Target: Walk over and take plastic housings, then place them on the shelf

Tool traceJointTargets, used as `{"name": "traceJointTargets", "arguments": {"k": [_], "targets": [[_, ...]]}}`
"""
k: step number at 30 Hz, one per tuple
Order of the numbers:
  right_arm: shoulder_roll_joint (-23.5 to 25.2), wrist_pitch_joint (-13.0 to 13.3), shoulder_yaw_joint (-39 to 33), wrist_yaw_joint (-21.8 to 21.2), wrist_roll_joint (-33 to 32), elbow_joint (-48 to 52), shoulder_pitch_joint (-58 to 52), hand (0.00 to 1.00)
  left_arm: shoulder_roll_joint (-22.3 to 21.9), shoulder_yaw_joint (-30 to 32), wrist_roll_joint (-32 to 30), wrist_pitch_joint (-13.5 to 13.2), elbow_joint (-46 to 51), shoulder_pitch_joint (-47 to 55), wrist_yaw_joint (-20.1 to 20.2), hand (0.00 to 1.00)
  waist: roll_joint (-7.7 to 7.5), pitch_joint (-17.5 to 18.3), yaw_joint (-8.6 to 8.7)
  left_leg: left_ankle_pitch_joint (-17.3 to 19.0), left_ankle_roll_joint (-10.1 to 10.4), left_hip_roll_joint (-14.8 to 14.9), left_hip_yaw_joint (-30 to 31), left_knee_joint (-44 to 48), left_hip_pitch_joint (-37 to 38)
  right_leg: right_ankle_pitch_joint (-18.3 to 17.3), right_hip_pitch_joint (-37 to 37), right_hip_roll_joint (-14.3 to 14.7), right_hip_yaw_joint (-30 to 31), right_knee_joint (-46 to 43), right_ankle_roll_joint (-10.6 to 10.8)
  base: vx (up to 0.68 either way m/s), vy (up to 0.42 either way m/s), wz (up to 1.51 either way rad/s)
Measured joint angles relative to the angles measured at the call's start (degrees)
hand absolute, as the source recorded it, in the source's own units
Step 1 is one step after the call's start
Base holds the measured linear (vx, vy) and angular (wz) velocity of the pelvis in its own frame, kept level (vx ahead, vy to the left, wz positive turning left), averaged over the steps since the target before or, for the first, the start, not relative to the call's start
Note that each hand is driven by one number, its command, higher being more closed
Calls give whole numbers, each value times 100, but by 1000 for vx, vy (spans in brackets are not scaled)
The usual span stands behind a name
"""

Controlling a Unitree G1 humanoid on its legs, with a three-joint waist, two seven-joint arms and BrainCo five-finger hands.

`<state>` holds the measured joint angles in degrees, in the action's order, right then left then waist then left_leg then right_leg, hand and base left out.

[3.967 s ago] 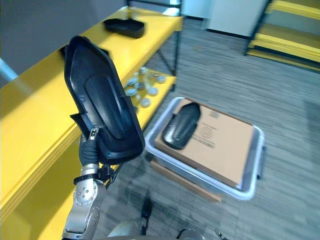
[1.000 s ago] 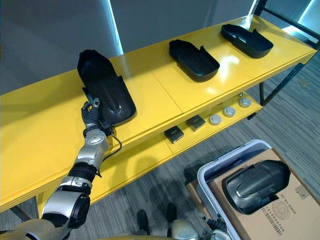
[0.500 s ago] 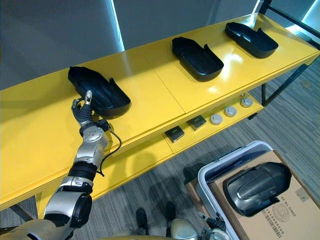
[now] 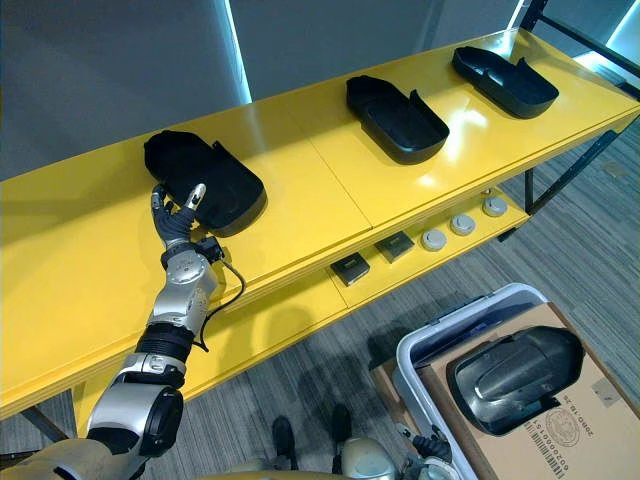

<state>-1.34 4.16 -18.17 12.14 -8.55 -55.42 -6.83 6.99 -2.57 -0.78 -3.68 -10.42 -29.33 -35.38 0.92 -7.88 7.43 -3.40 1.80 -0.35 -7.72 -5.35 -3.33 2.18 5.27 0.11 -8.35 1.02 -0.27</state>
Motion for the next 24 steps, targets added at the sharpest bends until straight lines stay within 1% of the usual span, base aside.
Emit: {"name": "traceJointTargets", "arguments": {"k": [1,2,3,6,10,15,19,22,24], "targets": [[-22,6,-9,1,-5,-9,-31,0,-85,-190,-251,-4,410,88,7,0,22,-9,-43,0,0,-6,11,0,0,-1,-2,-5,-2,0,1,12,24,4],[-26,45,-18,1,-38,-27,-46,0,-189,-335,-533,-21,751,237,15,100,38,-10,-42,0,-1,-13,41,0,-1,-6,-8,-11,-24,-2,3,13,23,6],[-25,60,-31,1,-40,-50,-45,0,-239,-407,-643,-29,867,310,20,100,41,-8,-42,1,-2,-15,50,0,-1,-9,-12,-13,-34,-3,0,14,20,9],[-29,110,-124,-10,-51,-198,-48,0,-474,-805,-1306,-38,1211,774,84,100,46,-6,-41,1,-4,-20,128,0,-1,-34,-27,-17,-90,-20,-10,9,14,10],[-41,105,-151,-91,-69,-212,-42,0,-450,-986,-1787,-45,1215,1108,397,100,76,-2,-49,-10,-20,-15,130,0,40,-37,-75,-12,-109,-15,-10,1,2,1],[-55,97,-144,-122,-104,-211,-30,0,-305,-1319,-1909,-87,1040,1214,798,100,86,1,-59,-9,-16,-3,112,-6,50,-35,-111,-3,-121,32,-9,0,0,0],[-55,93,-139,-124,-103,-199,-20,0,-230,-1606,-1904,-116,273,1194,1035,100,89,3,-43,-9,-14,10,46,-11,-15,-5,-72,12,-99,124,19,3,7,-5],[-57,85,-142,-124,-103,-191,-18,0,-214,-1609,-1898,-95,-350,1050,1066,100,94,5,-35,-11,-12,26,-7,-9,-93,7,29,26,-66,119,14,21,11,-10],[-57,68,-145,-124,-103,-190,-18,0,-188,-1608,-1891,-37,-701,868,1097,100,94,5,-29,-12,-12,32,-17,-8,-113,39,50,33,-68,119,-34,34,12,-5]]}}
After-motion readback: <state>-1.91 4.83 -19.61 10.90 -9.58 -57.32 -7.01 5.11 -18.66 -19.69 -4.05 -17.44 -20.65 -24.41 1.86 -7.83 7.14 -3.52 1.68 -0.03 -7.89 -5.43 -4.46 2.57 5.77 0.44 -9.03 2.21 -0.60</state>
